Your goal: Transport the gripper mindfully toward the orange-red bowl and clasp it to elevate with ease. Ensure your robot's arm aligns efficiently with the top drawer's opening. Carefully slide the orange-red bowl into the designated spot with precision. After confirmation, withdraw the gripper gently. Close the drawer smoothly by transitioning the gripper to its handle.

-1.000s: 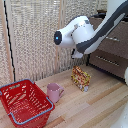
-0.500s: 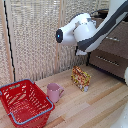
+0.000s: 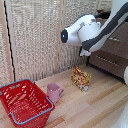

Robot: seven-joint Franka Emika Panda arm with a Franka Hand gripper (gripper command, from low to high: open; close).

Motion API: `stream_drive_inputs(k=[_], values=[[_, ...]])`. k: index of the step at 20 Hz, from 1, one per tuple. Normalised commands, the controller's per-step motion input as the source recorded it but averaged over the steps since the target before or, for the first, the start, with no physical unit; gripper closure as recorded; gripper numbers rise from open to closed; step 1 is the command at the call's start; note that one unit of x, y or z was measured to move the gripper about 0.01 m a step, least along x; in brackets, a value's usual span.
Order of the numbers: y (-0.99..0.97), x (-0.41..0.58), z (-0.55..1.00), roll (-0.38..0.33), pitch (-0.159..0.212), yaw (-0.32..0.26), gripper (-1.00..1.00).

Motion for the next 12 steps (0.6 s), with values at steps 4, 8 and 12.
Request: stream_drive_inputs(k=[4, 8, 12], values=[[-0.42, 0.033, 0.31, 0.056, 0.0, 0.008, 1.0], [-0.28, 0.0, 0.23, 0.041, 0.002, 0.032, 1.0], [-0.17, 0.0, 0.32, 0.042, 0.0, 0.002, 1.0]])
